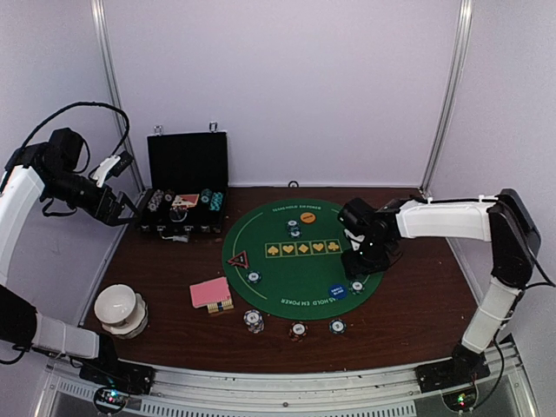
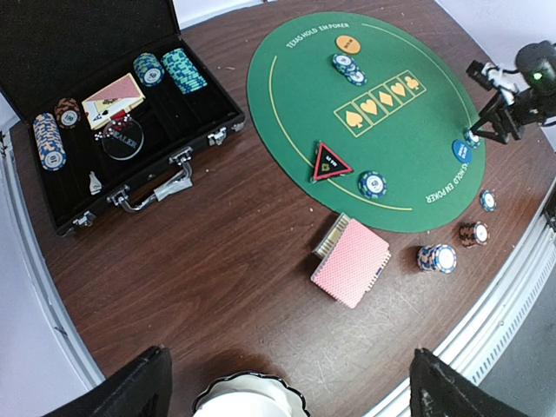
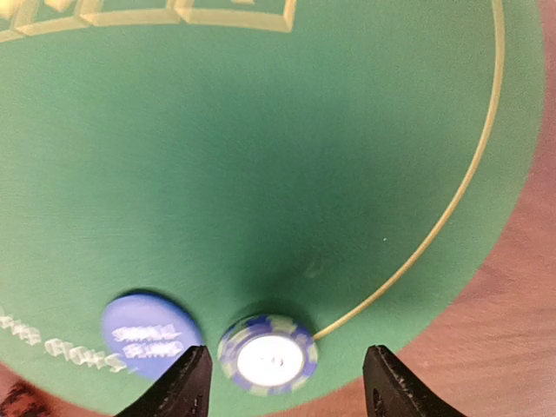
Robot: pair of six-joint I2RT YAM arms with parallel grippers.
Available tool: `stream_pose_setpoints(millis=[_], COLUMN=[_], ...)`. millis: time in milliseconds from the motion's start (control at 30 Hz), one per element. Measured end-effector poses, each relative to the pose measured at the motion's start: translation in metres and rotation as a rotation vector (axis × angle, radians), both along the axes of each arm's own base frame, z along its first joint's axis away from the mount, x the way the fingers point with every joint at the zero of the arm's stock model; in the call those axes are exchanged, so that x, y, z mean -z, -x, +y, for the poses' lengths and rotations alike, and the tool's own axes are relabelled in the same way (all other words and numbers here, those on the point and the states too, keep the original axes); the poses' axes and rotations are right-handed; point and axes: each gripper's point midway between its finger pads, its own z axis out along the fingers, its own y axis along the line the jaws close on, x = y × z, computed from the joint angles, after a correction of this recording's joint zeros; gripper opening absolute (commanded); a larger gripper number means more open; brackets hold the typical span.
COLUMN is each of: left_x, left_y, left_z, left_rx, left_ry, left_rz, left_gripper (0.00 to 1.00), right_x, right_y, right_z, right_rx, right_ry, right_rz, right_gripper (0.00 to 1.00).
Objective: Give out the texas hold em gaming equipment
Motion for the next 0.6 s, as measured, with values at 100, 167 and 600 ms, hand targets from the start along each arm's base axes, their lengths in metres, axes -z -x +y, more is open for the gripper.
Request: stream_pose_setpoints(millis=[100,167,600], left_x=[0.000,0.000,0.002], left_y=[0.000,0.000,-0.001], left_z=[0.000,0.000,0.000], left_rx=[0.000,0.000,0.002], left_ry=[0.000,0.000,0.000], left_rz=[0.000,0.002,0.007], left_gripper=[0.98,0.98,0.98], right_x=[-0.034,-0.062,-0.092], right_y=[-0.003,0.000,0.085], right_z=[0.019,0.048,0.242], right_rx=[-0.049,-0.119,-0.635], right_ry=[-0.028,-0.062,-0.199], right_rz=[-0.071,-0.133,-0.152], right_gripper=[0.68,0.72,0.95])
